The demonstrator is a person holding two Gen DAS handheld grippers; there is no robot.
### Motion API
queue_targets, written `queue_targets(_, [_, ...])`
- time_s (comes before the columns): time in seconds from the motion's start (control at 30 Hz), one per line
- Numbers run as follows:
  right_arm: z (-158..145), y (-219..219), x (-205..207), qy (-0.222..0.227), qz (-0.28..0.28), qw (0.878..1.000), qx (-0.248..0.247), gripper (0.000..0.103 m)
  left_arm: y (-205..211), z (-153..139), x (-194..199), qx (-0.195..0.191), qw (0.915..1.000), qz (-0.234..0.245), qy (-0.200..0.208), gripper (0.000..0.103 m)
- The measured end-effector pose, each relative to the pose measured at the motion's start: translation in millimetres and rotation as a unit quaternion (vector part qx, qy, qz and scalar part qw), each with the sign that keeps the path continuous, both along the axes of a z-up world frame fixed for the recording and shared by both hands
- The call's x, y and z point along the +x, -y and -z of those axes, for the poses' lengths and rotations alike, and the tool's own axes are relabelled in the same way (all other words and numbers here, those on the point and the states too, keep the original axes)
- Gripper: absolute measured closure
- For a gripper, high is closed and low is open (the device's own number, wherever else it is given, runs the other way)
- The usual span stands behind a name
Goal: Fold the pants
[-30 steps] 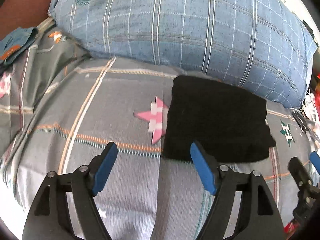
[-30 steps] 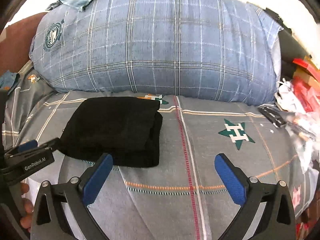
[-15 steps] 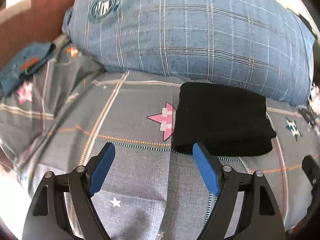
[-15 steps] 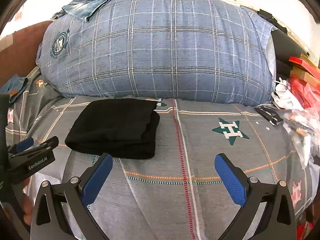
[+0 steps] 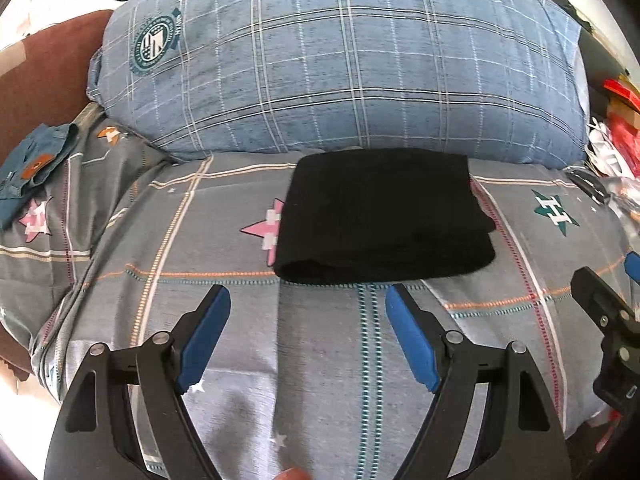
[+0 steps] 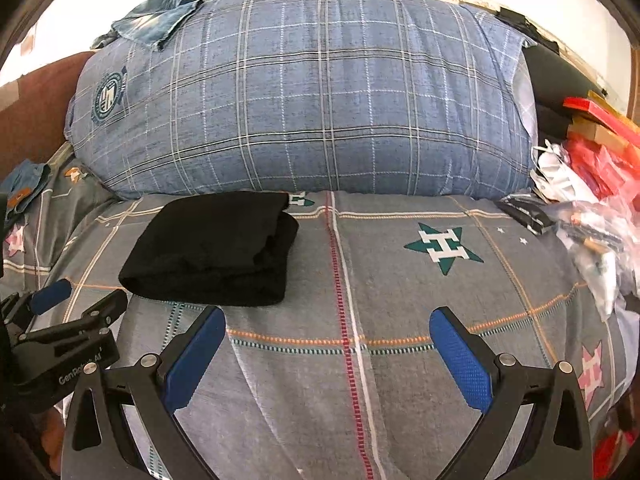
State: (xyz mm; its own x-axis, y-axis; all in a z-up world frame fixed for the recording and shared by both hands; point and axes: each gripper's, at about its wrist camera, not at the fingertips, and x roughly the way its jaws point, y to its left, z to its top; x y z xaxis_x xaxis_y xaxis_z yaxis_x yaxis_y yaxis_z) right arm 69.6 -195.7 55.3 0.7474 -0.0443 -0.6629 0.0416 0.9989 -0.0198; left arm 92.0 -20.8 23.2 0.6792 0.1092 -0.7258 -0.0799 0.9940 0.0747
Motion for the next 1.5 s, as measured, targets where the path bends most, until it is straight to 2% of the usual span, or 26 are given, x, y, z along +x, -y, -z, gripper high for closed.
queue_targets(1.1, [6,34,-11,-0.011,0.03,0.999,-0.011,0.0,37,-3,-3,-0.041,0.9979,0.049,-0.01,0.022])
queue_targets(1.5, [10,42,-9,-0.019,0.037,0.999,-0.007,0.0,44,-2,-3,-0.042,0.9974,0.057,-0.016,0.022])
